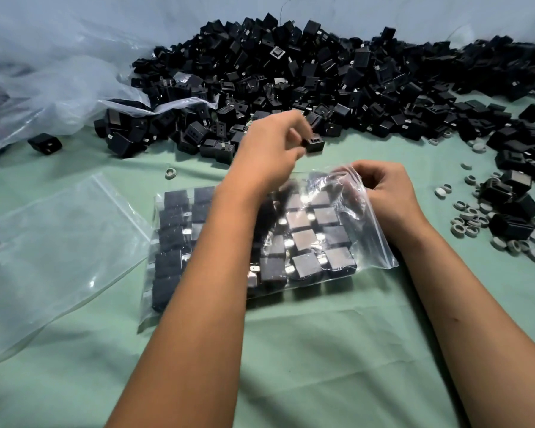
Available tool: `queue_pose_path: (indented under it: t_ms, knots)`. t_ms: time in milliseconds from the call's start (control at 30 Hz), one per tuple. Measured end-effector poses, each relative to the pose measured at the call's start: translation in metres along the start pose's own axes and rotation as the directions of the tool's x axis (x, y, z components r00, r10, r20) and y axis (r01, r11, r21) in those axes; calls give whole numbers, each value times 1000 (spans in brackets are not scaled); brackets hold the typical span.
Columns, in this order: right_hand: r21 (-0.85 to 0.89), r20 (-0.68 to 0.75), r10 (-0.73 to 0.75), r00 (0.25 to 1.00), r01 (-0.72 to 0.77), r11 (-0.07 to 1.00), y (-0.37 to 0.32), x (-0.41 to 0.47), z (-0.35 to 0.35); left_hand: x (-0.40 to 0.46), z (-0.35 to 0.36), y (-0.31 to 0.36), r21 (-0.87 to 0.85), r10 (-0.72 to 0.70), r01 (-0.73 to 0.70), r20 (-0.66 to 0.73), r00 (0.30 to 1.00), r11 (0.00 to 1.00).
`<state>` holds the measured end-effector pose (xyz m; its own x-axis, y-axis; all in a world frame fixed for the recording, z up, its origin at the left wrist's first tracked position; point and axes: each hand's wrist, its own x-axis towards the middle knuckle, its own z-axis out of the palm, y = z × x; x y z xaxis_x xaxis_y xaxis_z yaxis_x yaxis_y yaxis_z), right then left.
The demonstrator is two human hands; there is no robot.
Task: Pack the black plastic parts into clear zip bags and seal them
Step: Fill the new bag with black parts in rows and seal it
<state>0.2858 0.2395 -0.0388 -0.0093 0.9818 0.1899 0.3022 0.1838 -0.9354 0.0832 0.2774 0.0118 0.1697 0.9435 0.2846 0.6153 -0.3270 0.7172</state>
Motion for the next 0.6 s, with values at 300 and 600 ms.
queue_pose_path:
  t_ms: [300,600]
  knots:
    - [86,-101,62,993,-54,995,-4,6,2,-2,-21,-30,71,-162,154,141,977,986]
    - [151,-81,59,995,-46,987,-8,4,5,-5,-21,-31,67,-179,167,230,957,984]
